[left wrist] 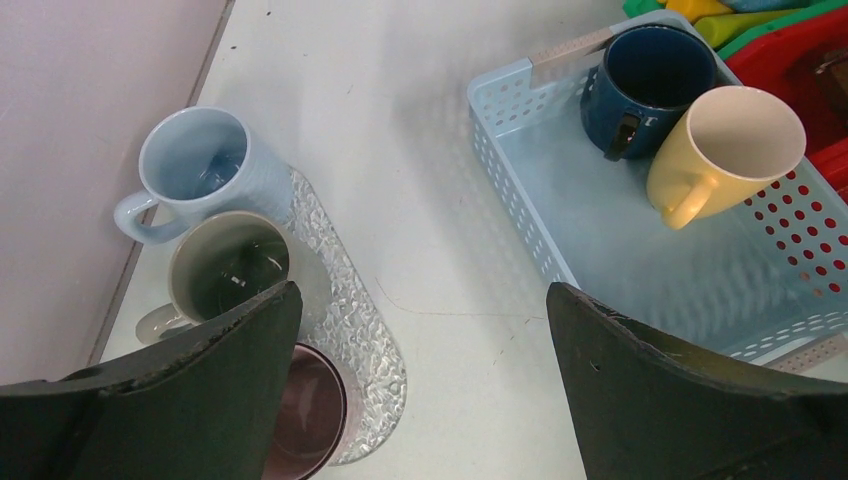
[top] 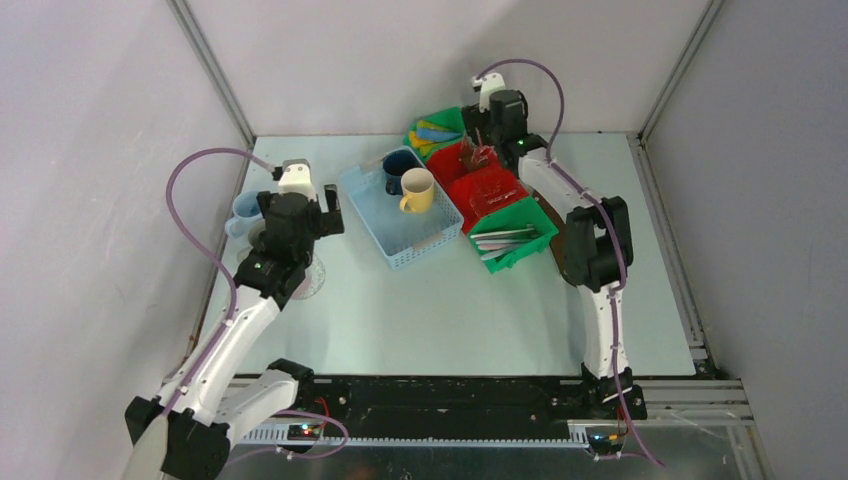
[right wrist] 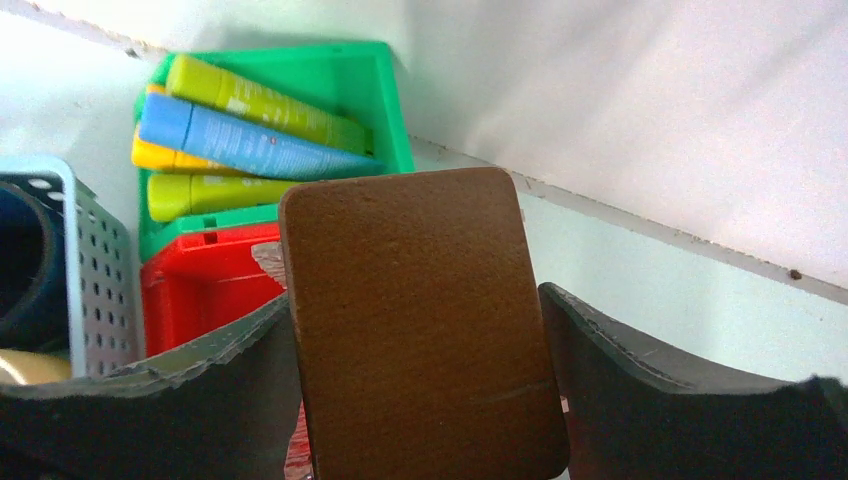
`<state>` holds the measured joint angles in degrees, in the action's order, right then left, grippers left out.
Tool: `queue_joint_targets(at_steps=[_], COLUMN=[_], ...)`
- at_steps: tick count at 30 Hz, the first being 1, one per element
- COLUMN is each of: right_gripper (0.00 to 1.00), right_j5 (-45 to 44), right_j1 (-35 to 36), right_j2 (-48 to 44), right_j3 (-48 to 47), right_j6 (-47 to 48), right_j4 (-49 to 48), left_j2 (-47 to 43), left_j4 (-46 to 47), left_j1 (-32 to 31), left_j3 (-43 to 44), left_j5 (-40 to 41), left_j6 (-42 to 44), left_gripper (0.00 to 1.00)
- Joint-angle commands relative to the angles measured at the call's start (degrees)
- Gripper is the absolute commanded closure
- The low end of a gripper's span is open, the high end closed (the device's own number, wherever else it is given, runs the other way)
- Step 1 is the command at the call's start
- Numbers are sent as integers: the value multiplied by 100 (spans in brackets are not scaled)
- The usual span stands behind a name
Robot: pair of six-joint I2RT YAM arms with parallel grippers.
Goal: Prepare toiletry sets of a toothbrush and toothpaste on the tray
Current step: Pick up the toothpaste holder from the storage box.
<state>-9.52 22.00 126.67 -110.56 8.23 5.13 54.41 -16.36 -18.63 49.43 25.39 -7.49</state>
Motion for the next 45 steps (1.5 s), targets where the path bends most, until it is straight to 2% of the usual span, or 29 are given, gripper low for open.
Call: queue_joint_targets(at_steps=[1,9,15,23,31,34,38,45], right_gripper=[100,100,100,100,100,100,100,100], right_j5=[449,361,302,220,570,653,608,628], right_j1=[-83,-197,-288,-337,-290,-221,14,256], right_j2=[-825,-1615,-2440,-3455,-4079,-4181,-4311,-4584], right_j3=[1,689,1592,2795,3527,3727,3791,4003], right_j6=[-827,-1534,-2557,-3854,-5019,-5123,-4941,-4915], right_j4=[-369,-899,-1225,-1486,-1311,-1087,-622,-133], left_j2=[-166,-225,-276,-237,413,703,1001,1684], left_j4=[281,332,257,365,1180,1181,1197,1141], left_j1=[-37,-36,-37,-151,-805,-1135,-1590,-2191], left_j3=[-38,-43,172,364,406,698,959,1494], left_j5=[105,-8,-386,-1182,-2084,-2119,-2115,-2486], left_j6=[-8,-136,-605,-1611,-3146,-3073,-2563,-1098], left_gripper=[0,0,0,0,0,0,2,12])
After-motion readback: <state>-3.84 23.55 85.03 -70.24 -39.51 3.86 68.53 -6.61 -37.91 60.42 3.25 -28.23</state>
